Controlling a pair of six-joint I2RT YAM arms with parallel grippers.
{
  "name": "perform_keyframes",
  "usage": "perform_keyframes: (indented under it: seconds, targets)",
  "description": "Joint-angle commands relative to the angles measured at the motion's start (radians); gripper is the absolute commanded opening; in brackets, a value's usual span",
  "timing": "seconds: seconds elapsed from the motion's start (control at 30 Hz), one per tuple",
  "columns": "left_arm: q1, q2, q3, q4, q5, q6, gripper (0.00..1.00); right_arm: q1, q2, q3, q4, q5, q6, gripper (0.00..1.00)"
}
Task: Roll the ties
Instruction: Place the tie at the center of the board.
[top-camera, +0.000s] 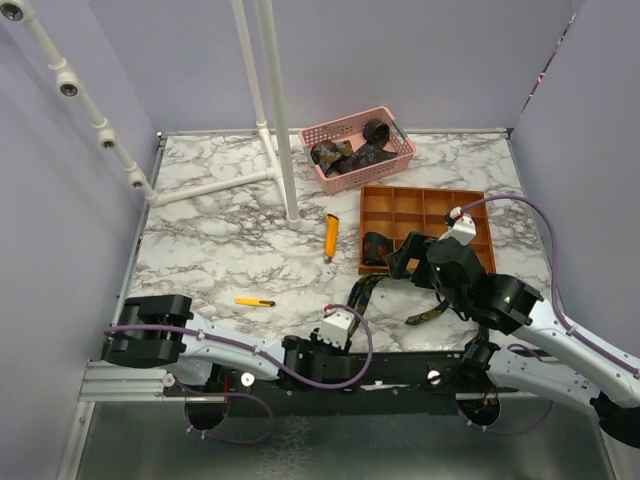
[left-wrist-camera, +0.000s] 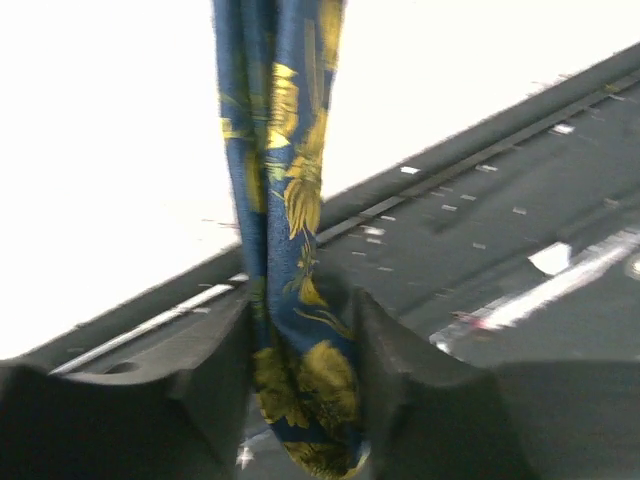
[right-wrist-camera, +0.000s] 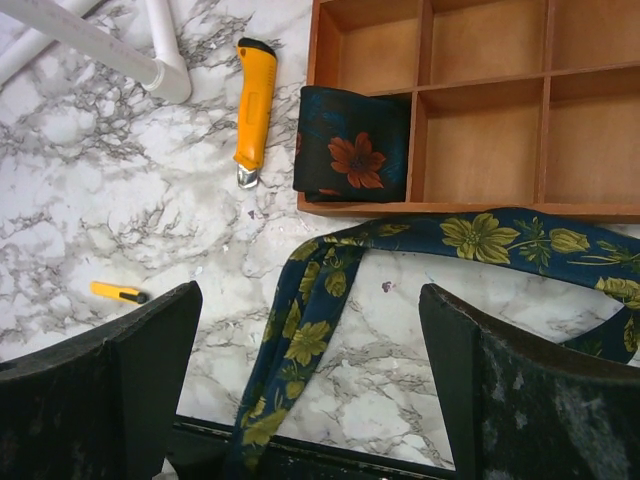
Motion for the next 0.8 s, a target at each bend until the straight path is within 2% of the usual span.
perform_keyframes:
  seconds: [0.0, 0.07, 0.2, 0.37, 0.5, 0.6, 0.7, 0.73, 0.77]
  targets:
    - [0.074, -0.115, -0.041, -0.162, -0.109, -0.059, 0.35, 0.000, 0.006, -0.013, 0.015, -0.008, -0.014, 0.94]
    - [0.124, -0.162, -0.027, -0.239, -0.158, -0.057, 0.23, -0.001, 0.008, -0.021, 0.021, -0.008, -0.014, 0.94]
    - [0.255, -0.258, -0.029, -0.302, -0.203, 0.009, 0.11, -0.001, 0.004, -0.062, 0.042, -0.002, -0.015, 0.94]
    - [0.473, -0.351, -0.038, -0.366, -0.252, 0.073, 0.10, -0.001, 0.017, -0.098, 0.036, 0.023, 0.013, 0.94]
    - [0.655, -0.403, -0.062, -0.355, -0.215, 0.156, 0.10, -0.001, 0.022, -0.110, 0.026, 0.034, 0.044, 0.94]
    - [0.758, -0.413, -0.087, -0.319, -0.184, 0.185, 0.14, 0.000, 0.021, -0.108, 0.022, 0.036, 0.046, 0.94]
    - [0.830, -0.383, -0.071, -0.303, -0.177, 0.191, 0.25, -0.001, 0.025, -0.094, 0.011, 0.041, 0.040, 0.94]
    - [0.847, -0.372, -0.063, -0.300, -0.179, 0.195, 0.32, -0.001, 0.026, -0.090, 0.007, 0.044, 0.040, 0.94]
    - [0.864, -0.356, -0.053, -0.300, -0.181, 0.204, 0.43, 0.000, 0.027, -0.088, 0.003, 0.046, 0.039, 0.94]
